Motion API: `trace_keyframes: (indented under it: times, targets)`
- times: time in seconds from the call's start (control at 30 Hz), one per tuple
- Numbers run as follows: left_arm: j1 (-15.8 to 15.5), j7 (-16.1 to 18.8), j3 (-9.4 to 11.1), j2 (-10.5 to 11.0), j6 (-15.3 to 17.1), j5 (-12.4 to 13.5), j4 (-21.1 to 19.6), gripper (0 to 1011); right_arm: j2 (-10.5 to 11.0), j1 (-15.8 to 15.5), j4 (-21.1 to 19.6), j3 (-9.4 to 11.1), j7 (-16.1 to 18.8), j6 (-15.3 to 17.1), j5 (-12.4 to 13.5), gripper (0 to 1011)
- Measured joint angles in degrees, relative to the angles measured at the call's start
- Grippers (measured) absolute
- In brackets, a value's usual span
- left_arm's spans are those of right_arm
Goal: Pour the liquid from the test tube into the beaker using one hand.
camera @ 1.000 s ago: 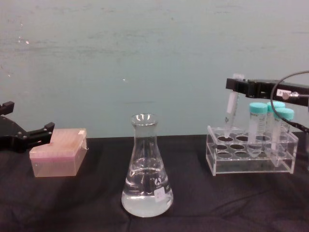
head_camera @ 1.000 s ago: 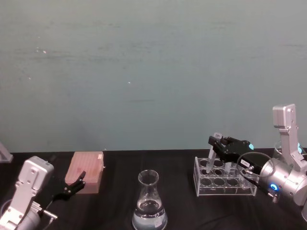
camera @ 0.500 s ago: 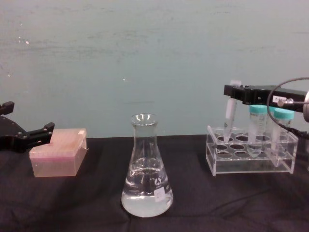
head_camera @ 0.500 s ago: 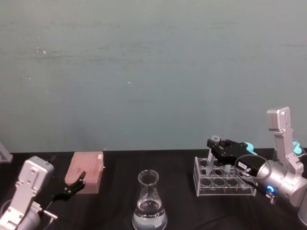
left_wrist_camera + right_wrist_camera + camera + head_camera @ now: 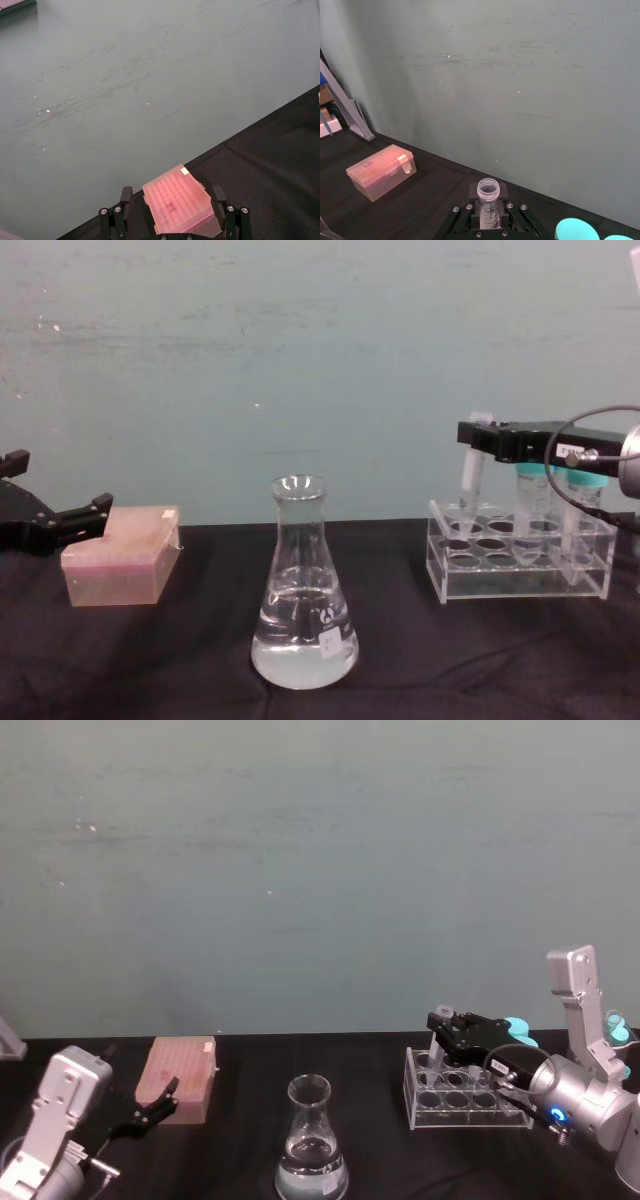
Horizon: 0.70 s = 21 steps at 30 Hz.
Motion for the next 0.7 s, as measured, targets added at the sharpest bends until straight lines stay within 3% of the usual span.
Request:
trace_keyframes:
  times: [0.7]
  targets:
    - [0.0, 0.0, 0.0, 0.0, 0.0, 0.0, 0.0, 1000, -0.1, -0.2, 0.2, 0.4, -0.2, 0.7, -1.4, 199]
